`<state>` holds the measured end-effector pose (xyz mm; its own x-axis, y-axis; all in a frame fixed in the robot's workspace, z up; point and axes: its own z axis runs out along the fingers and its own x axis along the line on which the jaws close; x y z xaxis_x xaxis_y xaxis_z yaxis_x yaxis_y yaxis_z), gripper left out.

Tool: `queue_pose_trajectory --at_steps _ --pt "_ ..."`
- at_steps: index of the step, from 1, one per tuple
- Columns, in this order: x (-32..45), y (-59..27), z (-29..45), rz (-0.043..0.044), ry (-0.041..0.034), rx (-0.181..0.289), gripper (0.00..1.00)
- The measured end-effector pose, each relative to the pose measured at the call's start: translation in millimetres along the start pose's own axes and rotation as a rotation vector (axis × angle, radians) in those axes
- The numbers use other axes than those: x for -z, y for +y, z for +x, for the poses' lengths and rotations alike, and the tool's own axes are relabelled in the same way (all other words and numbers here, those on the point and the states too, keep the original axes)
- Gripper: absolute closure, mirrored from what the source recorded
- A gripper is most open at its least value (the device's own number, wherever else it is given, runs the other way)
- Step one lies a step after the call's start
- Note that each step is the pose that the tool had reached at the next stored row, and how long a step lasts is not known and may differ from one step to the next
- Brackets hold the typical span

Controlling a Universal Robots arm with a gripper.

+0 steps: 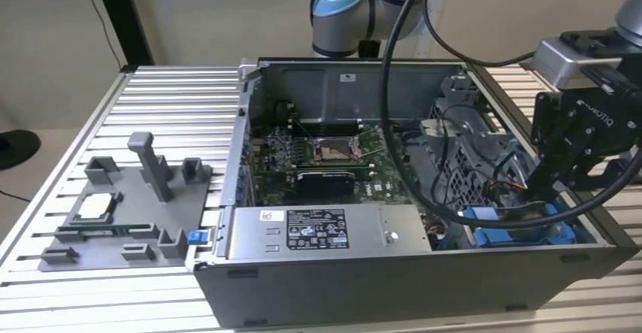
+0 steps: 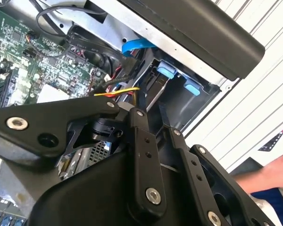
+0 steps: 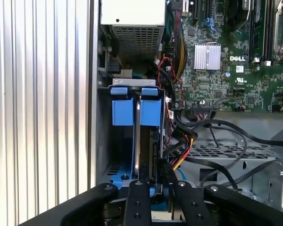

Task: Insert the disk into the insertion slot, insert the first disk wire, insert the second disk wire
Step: 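Insert the second disk wire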

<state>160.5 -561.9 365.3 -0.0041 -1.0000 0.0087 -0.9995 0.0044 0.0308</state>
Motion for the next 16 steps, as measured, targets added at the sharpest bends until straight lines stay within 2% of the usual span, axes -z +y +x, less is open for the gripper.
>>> queue_pose_trajectory --at_steps 2,3,9,11,14,16 --pt "-0.2 0.5 0.0 0.0000 -0.0002 0.000 1.00" --pt "-0.3 0.9 0.0 0.0000 -0.0002 0.000 0.00" --pt "-5.7 4.5 0.0 0.0027 -0.0003 0.000 0.00" --pt "-8.0 5.1 -0.1 0.0127 -0.0008 0.001 0.00" --pt "-9.2 6.4 -1.4 0.0386 -0.0031 0.003 0.00" --pt "-9.3 7.4 -2.5 0.0500 -0.0048 0.005 0.00"
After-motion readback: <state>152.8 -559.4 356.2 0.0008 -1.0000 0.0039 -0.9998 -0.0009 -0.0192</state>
